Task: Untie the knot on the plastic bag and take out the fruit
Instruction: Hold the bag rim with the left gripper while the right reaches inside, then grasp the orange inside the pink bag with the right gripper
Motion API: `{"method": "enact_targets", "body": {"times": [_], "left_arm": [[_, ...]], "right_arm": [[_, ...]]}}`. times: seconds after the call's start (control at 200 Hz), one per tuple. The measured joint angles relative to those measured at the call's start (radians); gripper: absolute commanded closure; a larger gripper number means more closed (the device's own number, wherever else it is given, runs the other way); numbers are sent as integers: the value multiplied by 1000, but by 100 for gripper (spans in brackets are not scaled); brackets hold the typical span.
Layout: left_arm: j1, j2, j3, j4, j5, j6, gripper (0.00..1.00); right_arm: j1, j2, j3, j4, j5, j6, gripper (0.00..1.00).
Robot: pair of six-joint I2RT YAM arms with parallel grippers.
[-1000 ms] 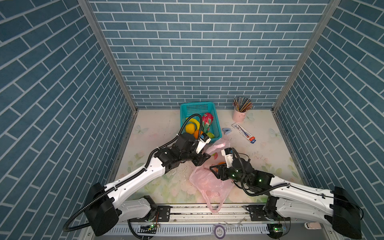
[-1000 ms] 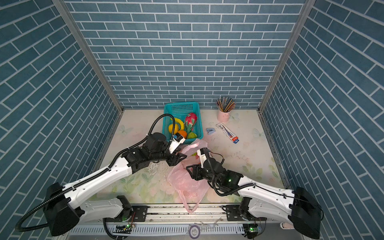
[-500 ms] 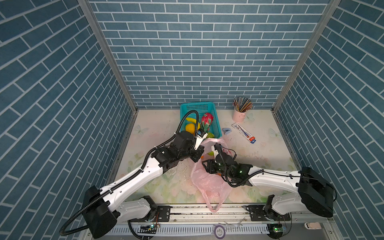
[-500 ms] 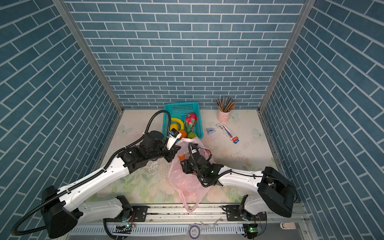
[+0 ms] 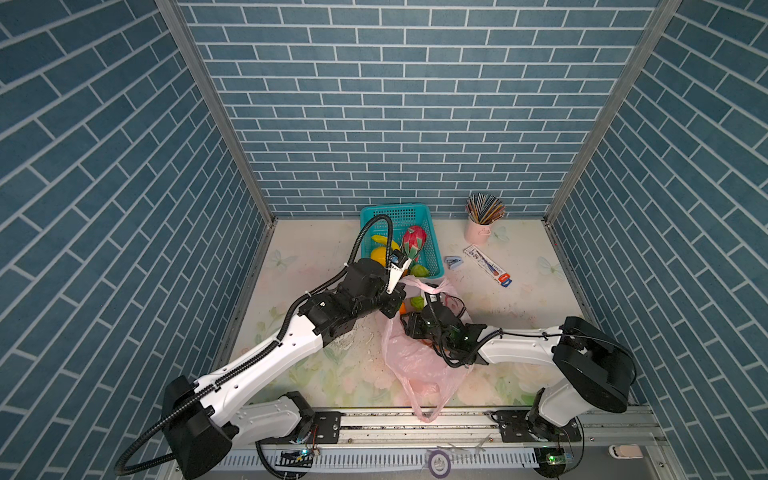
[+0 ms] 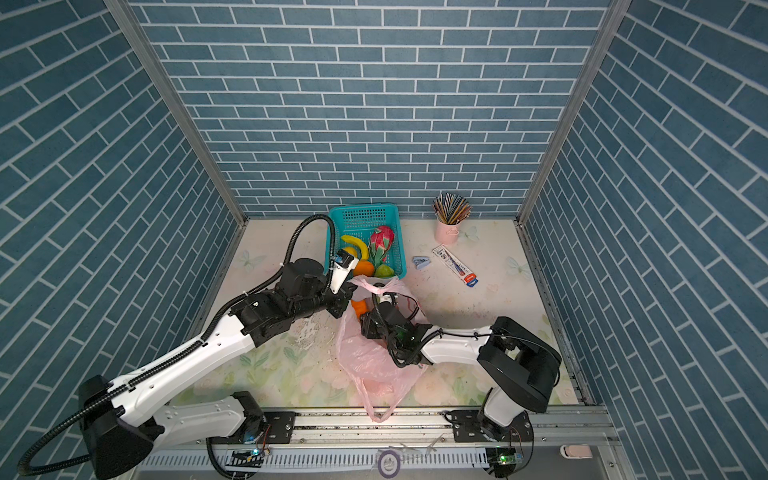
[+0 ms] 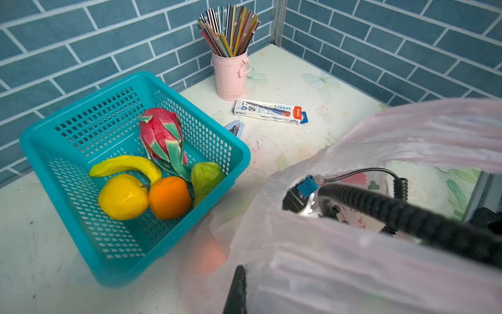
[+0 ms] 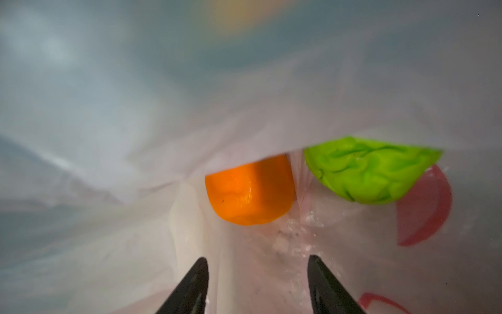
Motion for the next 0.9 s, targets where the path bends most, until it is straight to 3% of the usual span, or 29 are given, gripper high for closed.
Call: {"method": "enact_targets", "body": {"times": [0.25, 0.465, 0.895], "left_arm": [[7, -33, -68, 48, -61, -3, 100], [33, -41, -112, 83, -74, -11, 100], [42, -58, -130, 103, -76, -15, 100]], "right_arm": [[-48, 77, 48, 58, -27, 174, 28], [-65, 143, 113, 87, -85, 242, 17], [-85, 277, 151, 164, -131, 253, 18]]}}
